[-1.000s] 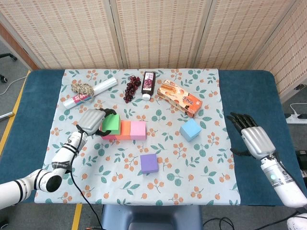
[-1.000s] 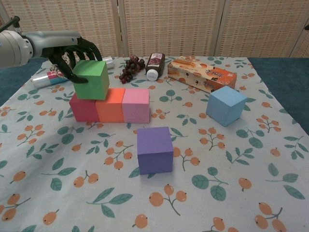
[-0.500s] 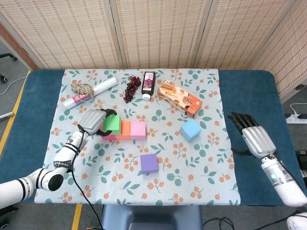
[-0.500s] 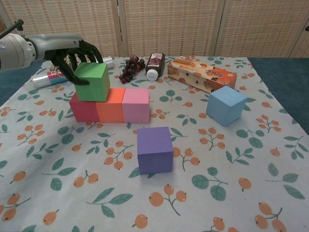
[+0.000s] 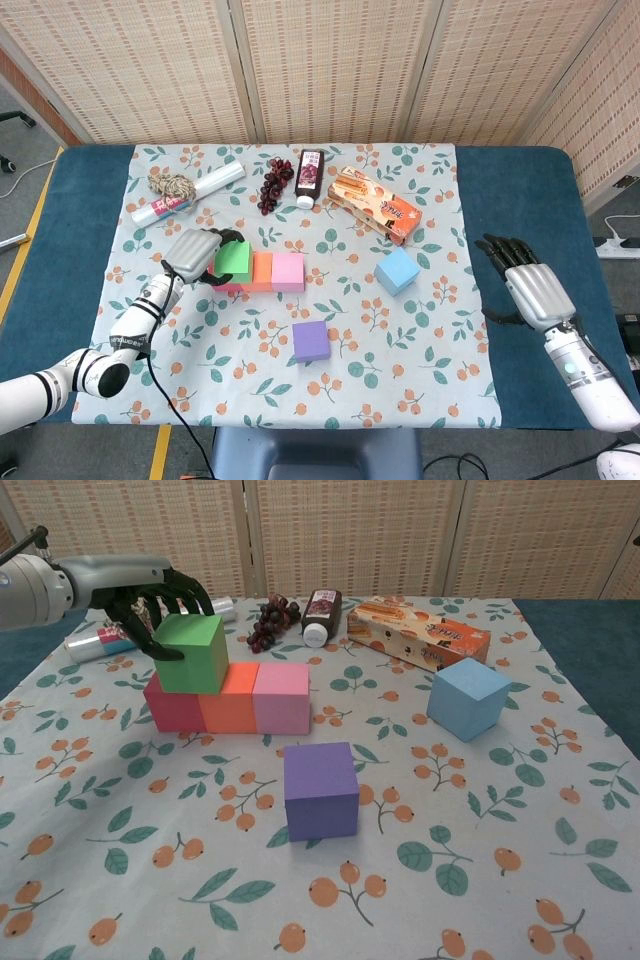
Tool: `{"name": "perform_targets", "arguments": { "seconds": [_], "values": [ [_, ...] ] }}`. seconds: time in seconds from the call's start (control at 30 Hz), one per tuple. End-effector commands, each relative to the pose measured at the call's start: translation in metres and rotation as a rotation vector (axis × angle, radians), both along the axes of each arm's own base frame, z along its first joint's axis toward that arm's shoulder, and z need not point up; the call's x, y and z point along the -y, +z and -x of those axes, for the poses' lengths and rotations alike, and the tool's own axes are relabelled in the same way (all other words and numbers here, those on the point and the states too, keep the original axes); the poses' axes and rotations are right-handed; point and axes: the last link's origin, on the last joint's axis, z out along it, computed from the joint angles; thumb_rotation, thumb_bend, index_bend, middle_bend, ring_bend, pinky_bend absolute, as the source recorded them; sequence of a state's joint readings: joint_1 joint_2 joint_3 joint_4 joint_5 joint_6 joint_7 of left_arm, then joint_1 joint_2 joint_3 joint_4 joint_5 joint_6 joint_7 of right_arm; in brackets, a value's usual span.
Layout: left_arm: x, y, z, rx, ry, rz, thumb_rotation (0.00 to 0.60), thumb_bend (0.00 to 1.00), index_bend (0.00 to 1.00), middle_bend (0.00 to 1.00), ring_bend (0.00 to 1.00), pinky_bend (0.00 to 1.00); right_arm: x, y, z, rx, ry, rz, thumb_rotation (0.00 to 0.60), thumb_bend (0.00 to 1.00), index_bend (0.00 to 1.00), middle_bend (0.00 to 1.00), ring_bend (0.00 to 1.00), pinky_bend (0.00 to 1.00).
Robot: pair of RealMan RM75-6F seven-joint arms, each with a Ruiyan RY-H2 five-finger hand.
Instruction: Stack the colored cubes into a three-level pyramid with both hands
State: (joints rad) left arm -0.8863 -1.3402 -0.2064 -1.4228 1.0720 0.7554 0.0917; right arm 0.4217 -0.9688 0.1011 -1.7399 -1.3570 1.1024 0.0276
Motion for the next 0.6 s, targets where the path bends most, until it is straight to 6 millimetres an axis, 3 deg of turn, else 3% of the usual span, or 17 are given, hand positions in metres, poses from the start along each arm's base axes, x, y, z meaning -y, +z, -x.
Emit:
{"name": "perform_targets", "arguments": {
  "seconds": [0.03,0.6],
  "values": [
    [0.0001,-0.0008,0.0009,-0.001,-0.003,0.004,0.600,0.31,0.31,0.41,0.36,0.37,0.0000,-0.0003,-0.0002,-0.001,0.000,-0.001,0.600,0.06,0.00,0.00,0.00,0.00],
    [-0.0046,0.0005,0.0009,0.001,-0.004,0.002,0.600,0.31,0.31,0.41,0.36,0.37,-0.0013,0.0011,0.0000,-0.002,-0.005,0.005,0.600,0.06,0.00,0.00,0.00,0.00]
  ]
}}
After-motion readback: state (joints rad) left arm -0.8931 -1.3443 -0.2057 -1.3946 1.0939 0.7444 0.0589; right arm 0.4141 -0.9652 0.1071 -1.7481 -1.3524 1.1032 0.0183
